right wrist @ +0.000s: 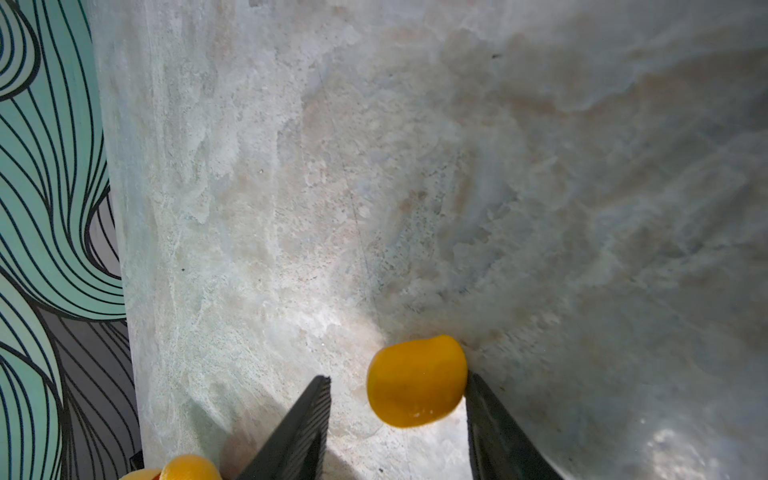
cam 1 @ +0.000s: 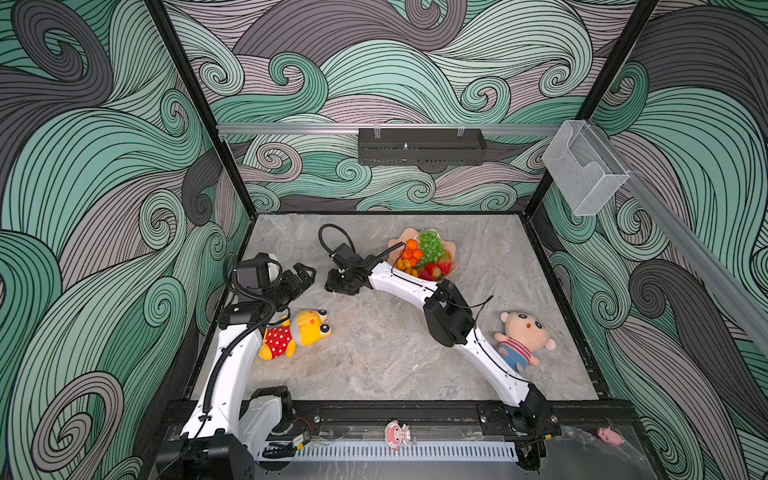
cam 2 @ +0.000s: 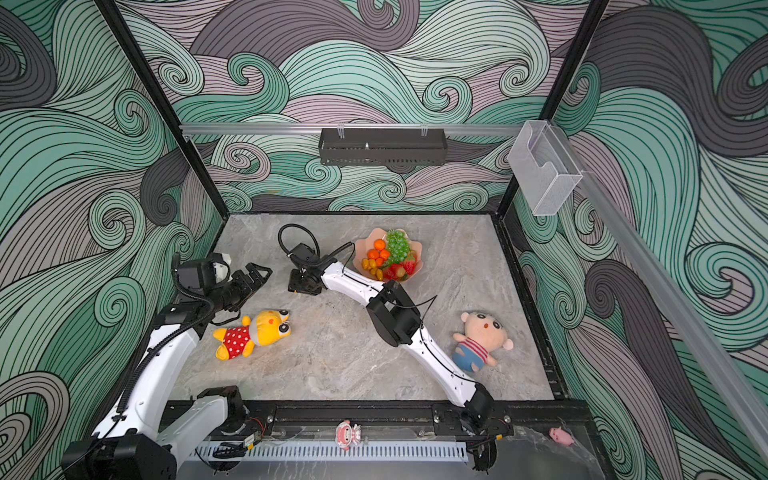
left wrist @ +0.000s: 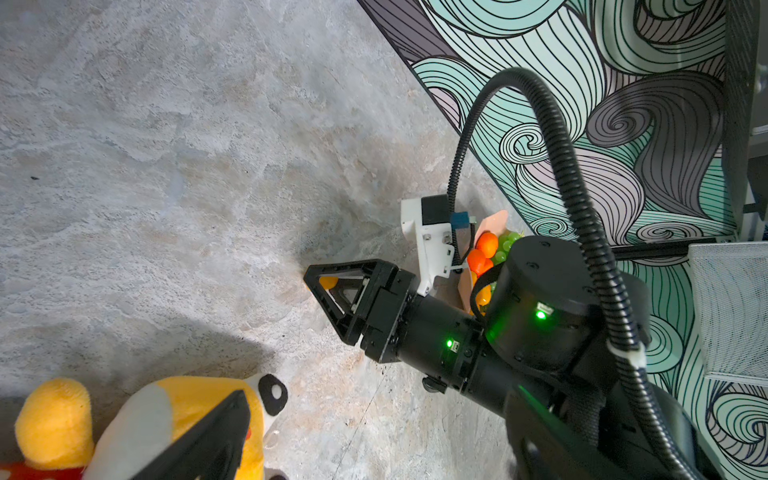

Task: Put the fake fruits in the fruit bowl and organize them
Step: 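Lower the right gripper and close it on the last yellow fruit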

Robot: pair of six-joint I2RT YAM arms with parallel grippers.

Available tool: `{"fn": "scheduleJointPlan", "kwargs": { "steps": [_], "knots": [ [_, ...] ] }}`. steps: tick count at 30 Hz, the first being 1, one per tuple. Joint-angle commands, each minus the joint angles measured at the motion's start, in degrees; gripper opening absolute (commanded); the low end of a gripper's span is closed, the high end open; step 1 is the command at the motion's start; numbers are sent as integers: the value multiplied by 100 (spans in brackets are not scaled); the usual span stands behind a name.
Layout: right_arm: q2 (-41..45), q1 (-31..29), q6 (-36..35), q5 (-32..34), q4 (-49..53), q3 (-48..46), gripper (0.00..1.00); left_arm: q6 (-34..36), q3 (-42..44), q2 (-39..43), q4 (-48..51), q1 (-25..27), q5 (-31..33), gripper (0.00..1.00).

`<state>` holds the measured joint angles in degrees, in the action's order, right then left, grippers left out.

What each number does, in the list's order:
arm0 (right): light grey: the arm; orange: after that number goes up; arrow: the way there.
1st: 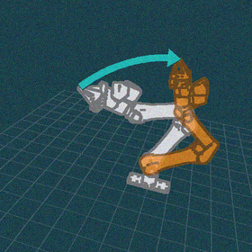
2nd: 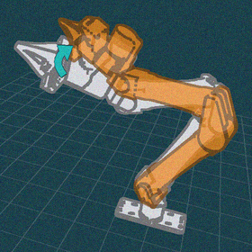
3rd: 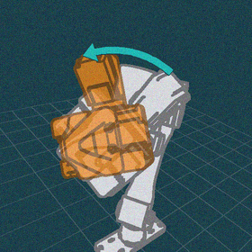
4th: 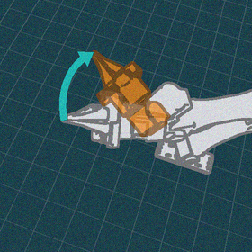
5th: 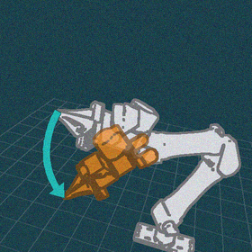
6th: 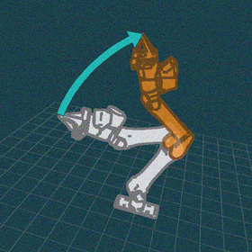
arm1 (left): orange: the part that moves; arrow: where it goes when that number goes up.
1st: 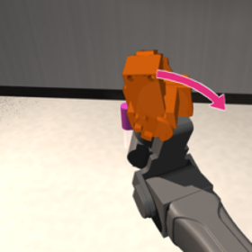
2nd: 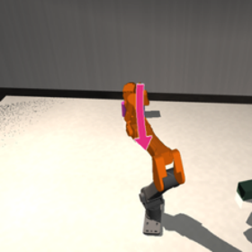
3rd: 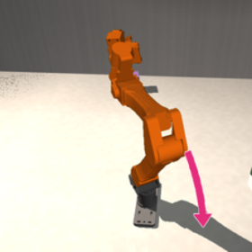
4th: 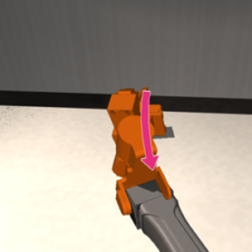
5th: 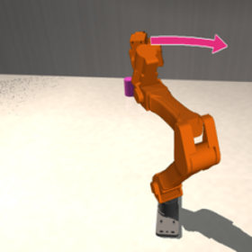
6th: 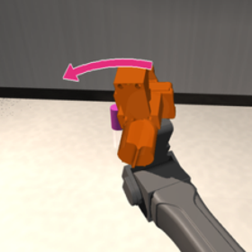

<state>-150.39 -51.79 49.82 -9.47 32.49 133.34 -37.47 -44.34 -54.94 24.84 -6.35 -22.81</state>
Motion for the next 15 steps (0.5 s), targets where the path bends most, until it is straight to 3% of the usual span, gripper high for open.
{"fn": "scheduleJointPlan", "kwargs": {
  "steps": [1, 15],
  "knots": [
    [-335, -24, 27, -2, 452, 152, 52, 82, -20, -21, -17, -42, -83, 99],
    [-867, -143, -456, 474, 1757, 911, 44, 71, -23, -36, -36, -42, -93, 99]
  ]
}}
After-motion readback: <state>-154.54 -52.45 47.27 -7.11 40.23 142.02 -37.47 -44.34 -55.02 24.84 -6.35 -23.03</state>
